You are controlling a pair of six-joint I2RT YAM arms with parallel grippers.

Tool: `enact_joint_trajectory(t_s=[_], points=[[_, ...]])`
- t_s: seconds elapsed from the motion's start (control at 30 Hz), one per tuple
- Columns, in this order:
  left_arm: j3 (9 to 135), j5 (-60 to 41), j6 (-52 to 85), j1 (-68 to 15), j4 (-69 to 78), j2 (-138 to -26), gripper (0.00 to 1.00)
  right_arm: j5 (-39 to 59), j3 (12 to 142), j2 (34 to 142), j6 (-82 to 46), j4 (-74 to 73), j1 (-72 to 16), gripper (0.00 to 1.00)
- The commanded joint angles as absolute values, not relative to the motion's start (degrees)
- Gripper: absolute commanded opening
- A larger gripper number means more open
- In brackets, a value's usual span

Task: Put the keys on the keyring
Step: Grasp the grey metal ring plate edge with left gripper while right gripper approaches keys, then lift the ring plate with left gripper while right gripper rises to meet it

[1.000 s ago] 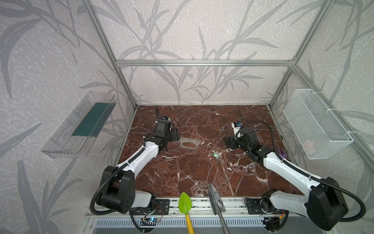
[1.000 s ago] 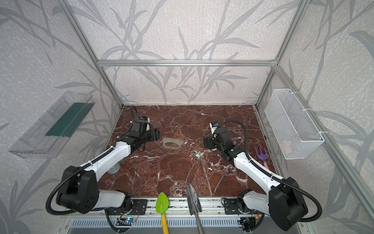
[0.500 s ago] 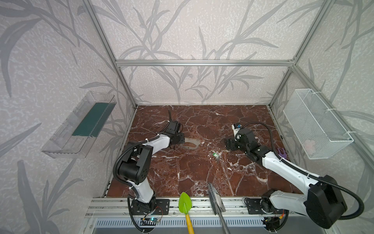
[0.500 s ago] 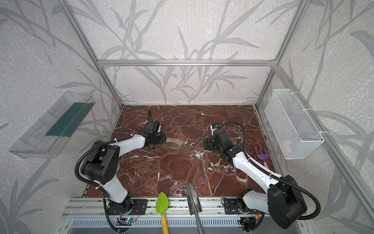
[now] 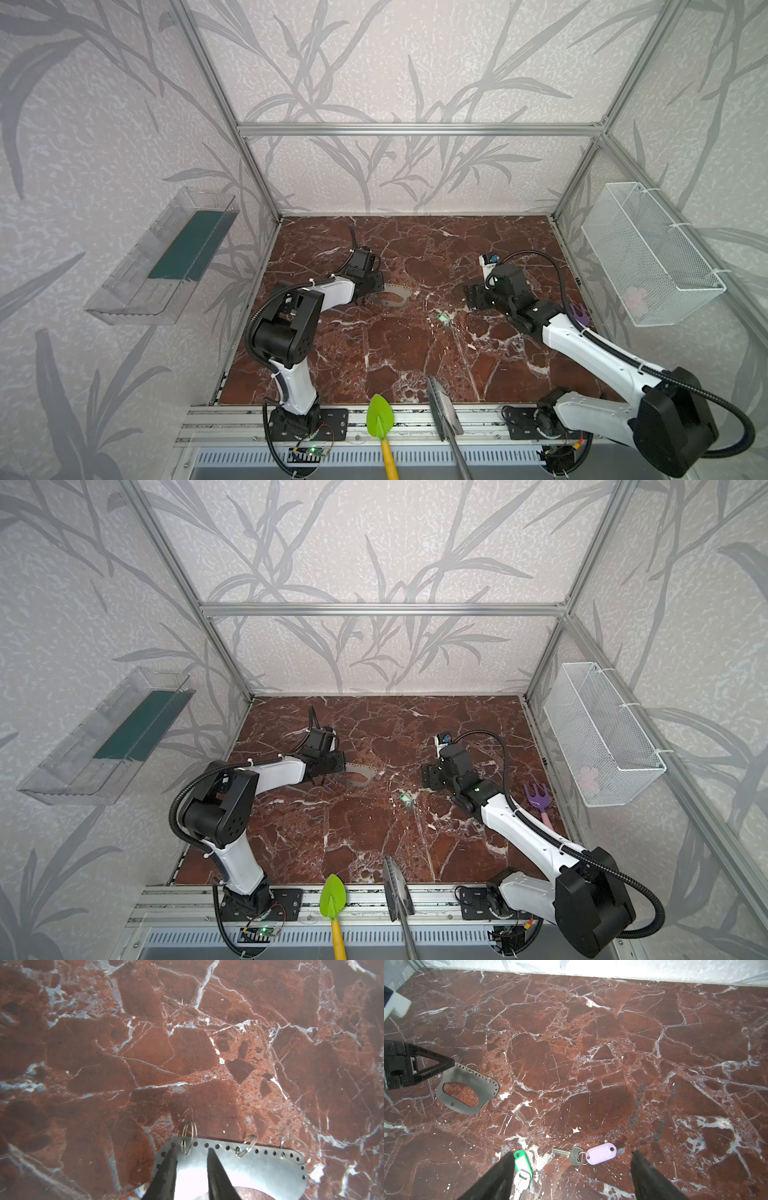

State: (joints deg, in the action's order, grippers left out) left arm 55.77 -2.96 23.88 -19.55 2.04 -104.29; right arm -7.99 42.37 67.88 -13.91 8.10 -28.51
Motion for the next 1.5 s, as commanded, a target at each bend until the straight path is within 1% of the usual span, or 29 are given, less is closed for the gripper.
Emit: enact_joint_trajectory(t_s=[0.0, 0.67, 1.03, 1.33, 1.47], points=[[56.2, -1.1, 23.9, -20.1, 3.1, -105.5, 0.25, -8.9, 42.8, 66.6, -13.6, 9.0, -28.8, 0.85], [56.8, 0.7, 22.8, -20.7, 2.2, -106.8, 0.16, -8.9, 42.5, 65.8, -13.4, 9.3, -28.8, 0.84], [57.1, 0.3, 22.0, -20.7, 2.5, -106.6, 0.08, -8.7, 42.5, 65.7, -13.4, 9.4, -28.8, 0.83], [57.8, -0.2, 18.8, -20.7, 3.1, -105.4, 0.01, -8.2, 42.6, 65.6, -13.0, 9.6, -28.8, 0.82], [58.3, -0.7, 16.4, -20.7, 2.9, -104.2, 0.0, -8.0, 42.4, 65.1, -12.8, 9.6, -28.8, 0.81]])
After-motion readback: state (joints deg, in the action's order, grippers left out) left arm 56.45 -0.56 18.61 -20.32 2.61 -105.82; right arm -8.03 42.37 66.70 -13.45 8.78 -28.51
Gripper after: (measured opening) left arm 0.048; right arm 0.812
